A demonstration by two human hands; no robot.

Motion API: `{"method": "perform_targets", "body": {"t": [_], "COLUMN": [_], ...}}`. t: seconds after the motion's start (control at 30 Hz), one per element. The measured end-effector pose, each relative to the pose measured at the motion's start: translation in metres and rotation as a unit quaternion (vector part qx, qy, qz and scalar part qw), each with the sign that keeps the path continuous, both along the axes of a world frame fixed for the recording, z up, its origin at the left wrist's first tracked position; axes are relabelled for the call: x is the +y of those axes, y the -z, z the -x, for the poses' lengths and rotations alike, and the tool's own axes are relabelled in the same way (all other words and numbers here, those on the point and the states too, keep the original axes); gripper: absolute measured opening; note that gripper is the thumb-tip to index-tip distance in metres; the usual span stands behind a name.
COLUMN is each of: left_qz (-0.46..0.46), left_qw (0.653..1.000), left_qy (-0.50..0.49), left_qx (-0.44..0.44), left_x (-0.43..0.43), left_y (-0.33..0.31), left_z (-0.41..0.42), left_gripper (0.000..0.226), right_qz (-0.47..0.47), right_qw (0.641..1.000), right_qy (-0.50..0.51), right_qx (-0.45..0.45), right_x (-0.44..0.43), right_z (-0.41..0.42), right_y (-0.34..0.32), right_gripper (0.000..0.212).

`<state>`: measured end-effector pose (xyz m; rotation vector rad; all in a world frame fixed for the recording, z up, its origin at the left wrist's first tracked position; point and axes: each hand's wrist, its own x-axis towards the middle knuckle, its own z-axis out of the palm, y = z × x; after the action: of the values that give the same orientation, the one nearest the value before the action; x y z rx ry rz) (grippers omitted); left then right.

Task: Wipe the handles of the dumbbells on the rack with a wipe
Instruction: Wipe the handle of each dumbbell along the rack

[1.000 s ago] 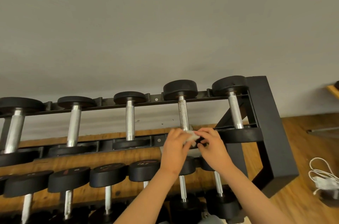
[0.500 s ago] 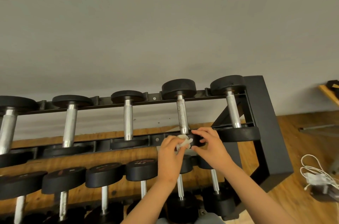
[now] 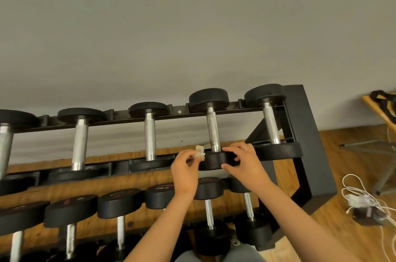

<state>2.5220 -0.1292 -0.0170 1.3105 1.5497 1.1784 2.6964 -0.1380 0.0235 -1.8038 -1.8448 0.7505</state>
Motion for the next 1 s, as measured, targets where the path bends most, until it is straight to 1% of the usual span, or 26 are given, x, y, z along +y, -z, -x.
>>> {"method": "perform_targets", "body": {"t": [0.1,0.2,0.37,0.53,0.67,0.73,0.87,1.0], "left_qz": [0.011,0.027,0.070,0.094,0.095,0.101,0.135,0.149], "left_qw": [1.000,0.999,0.997,0.992,0.994,0.994,0.988,0.984], "left_qy": [0.007,0.022,-0.016,-0.034,-0.018,-0.014,-0.016,-0.009], "left_qx": [-0.016,-0.018,-0.037,-0.071,-0.053,-0.050,-0.069,-0.093], "left_x": [-0.011,-0.030,-0.003,-0.014,0.006,0.009,-0.004,0.013], "left_y": [0.003,0.013,0.021,0.033,0.037,0.040,0.052,0.053], "left_z": [0.004,0.005,0.009,0.006,0.007,0.005,0.003,0.002], "left_gripper": [0.021,0.021,0.021,0.022,0.027,0.025,0.023,0.025], "right_qz": [-0.011,-0.021,-0.026,-0.040,-0.047,-0.045,-0.055,-0.056], "right_qw": [1.000,0.999,0.999,0.998,0.998,0.997,0.997,0.996], "right_qy": [-0.006,0.008,0.016,0.028,0.032,0.034,0.042,0.046], "right_qx": [-0.019,-0.024,-0.035,-0.038,-0.041,-0.044,-0.041,-0.049], "right_x": [-0.001,-0.003,-0.003,-0.005,-0.005,-0.005,-0.007,-0.007], "right_z": [0.001,0.004,0.006,0.008,0.009,0.008,0.010,0.010], "right_y": [0.003,0.007,0.008,0.011,0.013,0.014,0.015,0.016], "right_gripper": [0.058,0.059,0.057,0.055,0.055,0.055,0.055,0.055]}}
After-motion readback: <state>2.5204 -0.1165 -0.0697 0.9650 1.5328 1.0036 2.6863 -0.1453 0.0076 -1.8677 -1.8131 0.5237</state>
